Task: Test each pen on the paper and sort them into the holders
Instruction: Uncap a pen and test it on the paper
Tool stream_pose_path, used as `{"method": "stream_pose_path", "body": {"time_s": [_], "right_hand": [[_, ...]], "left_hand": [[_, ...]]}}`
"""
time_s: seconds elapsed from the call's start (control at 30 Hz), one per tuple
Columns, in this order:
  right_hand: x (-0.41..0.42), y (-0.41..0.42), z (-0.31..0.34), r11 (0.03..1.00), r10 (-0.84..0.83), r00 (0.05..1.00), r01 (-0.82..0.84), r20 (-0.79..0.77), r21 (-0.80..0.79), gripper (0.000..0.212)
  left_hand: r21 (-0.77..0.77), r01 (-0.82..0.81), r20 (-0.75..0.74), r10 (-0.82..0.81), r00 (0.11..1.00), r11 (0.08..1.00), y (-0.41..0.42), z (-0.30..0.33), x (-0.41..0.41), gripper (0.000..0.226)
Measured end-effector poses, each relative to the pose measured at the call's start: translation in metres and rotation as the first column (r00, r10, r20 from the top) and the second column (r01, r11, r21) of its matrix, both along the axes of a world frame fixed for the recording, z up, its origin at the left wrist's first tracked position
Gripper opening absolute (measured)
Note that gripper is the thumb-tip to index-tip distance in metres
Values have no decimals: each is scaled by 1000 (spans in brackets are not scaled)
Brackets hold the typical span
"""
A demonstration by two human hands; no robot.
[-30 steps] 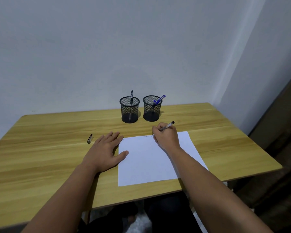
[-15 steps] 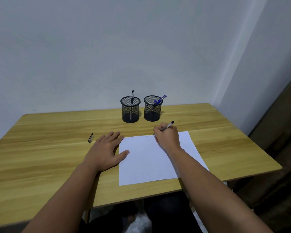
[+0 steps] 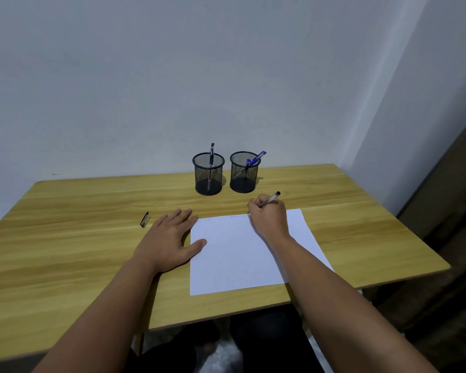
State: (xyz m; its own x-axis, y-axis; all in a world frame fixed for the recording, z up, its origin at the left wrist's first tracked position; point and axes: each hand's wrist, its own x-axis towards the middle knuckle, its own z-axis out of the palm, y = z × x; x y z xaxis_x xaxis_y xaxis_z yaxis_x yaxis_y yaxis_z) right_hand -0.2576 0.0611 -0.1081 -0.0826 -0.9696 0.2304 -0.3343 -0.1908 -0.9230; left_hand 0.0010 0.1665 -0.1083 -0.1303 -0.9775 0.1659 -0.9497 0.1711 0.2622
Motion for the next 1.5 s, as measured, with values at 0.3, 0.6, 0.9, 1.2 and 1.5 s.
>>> {"method": "stream_pose_path", "body": {"time_s": [0.3,0.6,0.9,1.2,1.5], "right_hand": [[2,2,4,1000,2,998,-1,-66,14,49],[2,6,8,999,-35,998,35,-52,2,53],[3,11,16,996,-82,997,82,-17,46,50],[0,10,21,989,-118,984,104,131,106,40],[-1,0,76,990,-47,917,-10,396,141,41]], "left_hand": [[9,-5,2,5,1000,1000,0,0,1,89],[11,-4,12,3,1000,1000,0,1,0,90],[8,-1,16,1,1000,1000,-1,0,1,88],[9,2,12,-2,1000,1000,-1,1,1,88],[-298,-160,-202,101,974,941,9,17,8,67]]}}
